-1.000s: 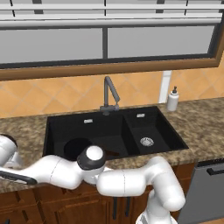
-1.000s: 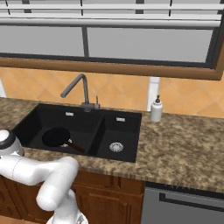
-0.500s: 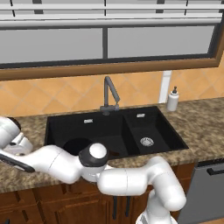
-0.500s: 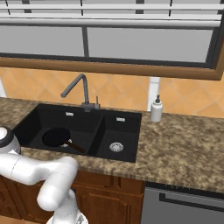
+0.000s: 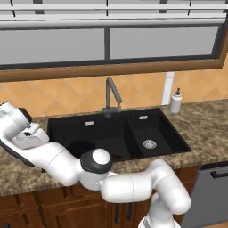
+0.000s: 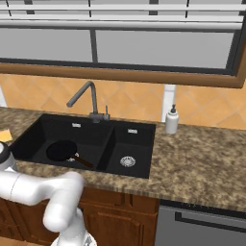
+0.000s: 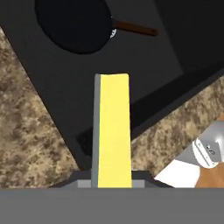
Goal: Pick the pan and sponge and place them into the sink. Then turn on the water.
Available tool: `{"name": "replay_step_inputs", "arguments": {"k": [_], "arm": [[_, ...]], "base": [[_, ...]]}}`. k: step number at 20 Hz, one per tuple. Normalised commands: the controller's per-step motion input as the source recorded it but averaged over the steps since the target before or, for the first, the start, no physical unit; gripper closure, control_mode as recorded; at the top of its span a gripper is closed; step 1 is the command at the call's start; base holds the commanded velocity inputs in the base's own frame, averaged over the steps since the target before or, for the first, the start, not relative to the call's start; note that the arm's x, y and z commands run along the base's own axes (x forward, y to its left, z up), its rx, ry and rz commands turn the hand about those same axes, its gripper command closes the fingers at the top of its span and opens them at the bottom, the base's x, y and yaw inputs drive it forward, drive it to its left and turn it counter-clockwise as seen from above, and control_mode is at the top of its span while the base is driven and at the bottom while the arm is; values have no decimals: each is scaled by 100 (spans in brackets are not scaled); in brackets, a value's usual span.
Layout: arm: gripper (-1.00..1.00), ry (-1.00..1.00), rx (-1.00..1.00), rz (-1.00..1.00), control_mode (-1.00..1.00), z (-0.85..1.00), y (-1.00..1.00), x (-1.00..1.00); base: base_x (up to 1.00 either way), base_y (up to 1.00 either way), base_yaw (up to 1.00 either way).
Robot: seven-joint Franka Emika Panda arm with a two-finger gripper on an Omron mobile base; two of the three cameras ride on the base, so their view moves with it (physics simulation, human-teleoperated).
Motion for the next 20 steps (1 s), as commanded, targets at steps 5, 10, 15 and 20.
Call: {"name": "replay_step_inputs", "arguments": {"k": [5, 10, 15, 20], "arm": [[100, -9, 6, -1, -100, -8, -100, 0], [100, -19, 9, 3, -100, -20, -98, -6], [100, -18, 15, 17, -100, -4, -85, 14], [100, -6, 19, 27, -100, 0, -75, 26]], "base": [[0, 0, 0], [0, 0, 0], [0, 0, 0], [0, 0, 0]]}}
